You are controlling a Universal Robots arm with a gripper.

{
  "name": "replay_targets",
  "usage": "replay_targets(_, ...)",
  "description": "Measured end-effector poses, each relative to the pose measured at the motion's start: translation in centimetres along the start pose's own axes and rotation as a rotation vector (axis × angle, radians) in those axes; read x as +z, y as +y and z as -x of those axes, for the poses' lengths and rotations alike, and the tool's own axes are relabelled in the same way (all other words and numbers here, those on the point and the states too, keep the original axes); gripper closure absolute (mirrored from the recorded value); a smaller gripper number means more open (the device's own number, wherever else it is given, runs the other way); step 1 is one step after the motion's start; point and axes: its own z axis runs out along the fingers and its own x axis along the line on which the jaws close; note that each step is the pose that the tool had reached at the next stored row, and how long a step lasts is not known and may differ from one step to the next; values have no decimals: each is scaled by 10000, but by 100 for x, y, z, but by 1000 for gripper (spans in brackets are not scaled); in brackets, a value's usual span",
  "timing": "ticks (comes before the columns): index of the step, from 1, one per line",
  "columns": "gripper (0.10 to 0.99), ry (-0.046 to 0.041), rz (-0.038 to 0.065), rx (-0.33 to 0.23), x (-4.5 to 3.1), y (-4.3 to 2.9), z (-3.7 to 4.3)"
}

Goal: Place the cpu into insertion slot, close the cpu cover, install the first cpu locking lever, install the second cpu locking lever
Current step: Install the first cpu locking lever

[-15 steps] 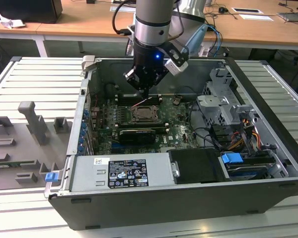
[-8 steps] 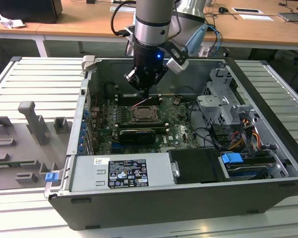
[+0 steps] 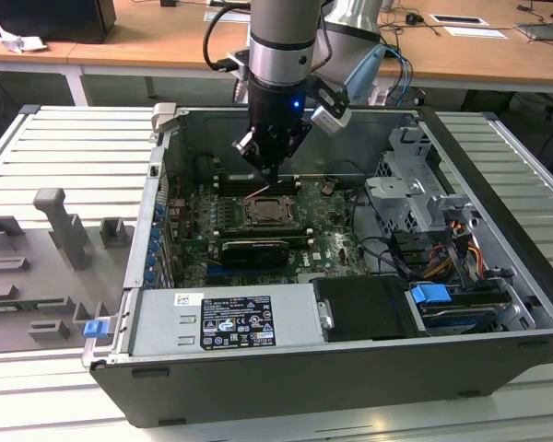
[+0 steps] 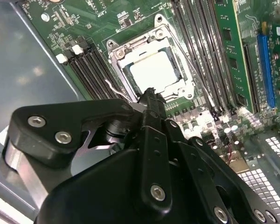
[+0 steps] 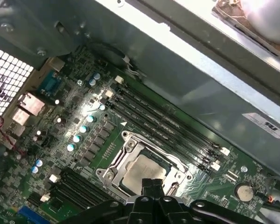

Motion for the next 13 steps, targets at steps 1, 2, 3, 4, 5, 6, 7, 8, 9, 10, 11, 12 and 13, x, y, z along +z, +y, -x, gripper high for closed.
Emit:
replay_targets(1, 980, -17, -7, 385, 7, 0, 0)
replay_targets(2, 980, -28, -11, 653, 13, 0, 0)
replay_targets(3, 980, -33, -14, 798, 16, 0, 0)
replay_targets(4, 980, -38, -18, 948, 19, 0, 0)
replay_targets(5, 980, -46, -23, 1170, 23, 0, 0)
replay_targets(6, 980, -52, -27, 1369, 26, -1, 0)
replay_targets(7, 980, -62, -31, 1601, 30, -1, 0)
replay_targets(8, 980, -70, -36, 1840, 32, -1, -1)
replay_targets(9, 980, -83, -42, 2082, 36, -1, -1)
replay_targets(10, 980, -93, -49, 2231, 37, -1, -1)
replay_targets(11, 980, -104, -55, 2344, 39, -1, -1)
replay_targets(12, 980, -129, -66, 2603, 43, -1, 0)
replay_targets(13, 980, -145, -74, 2778, 46, -2, 0)
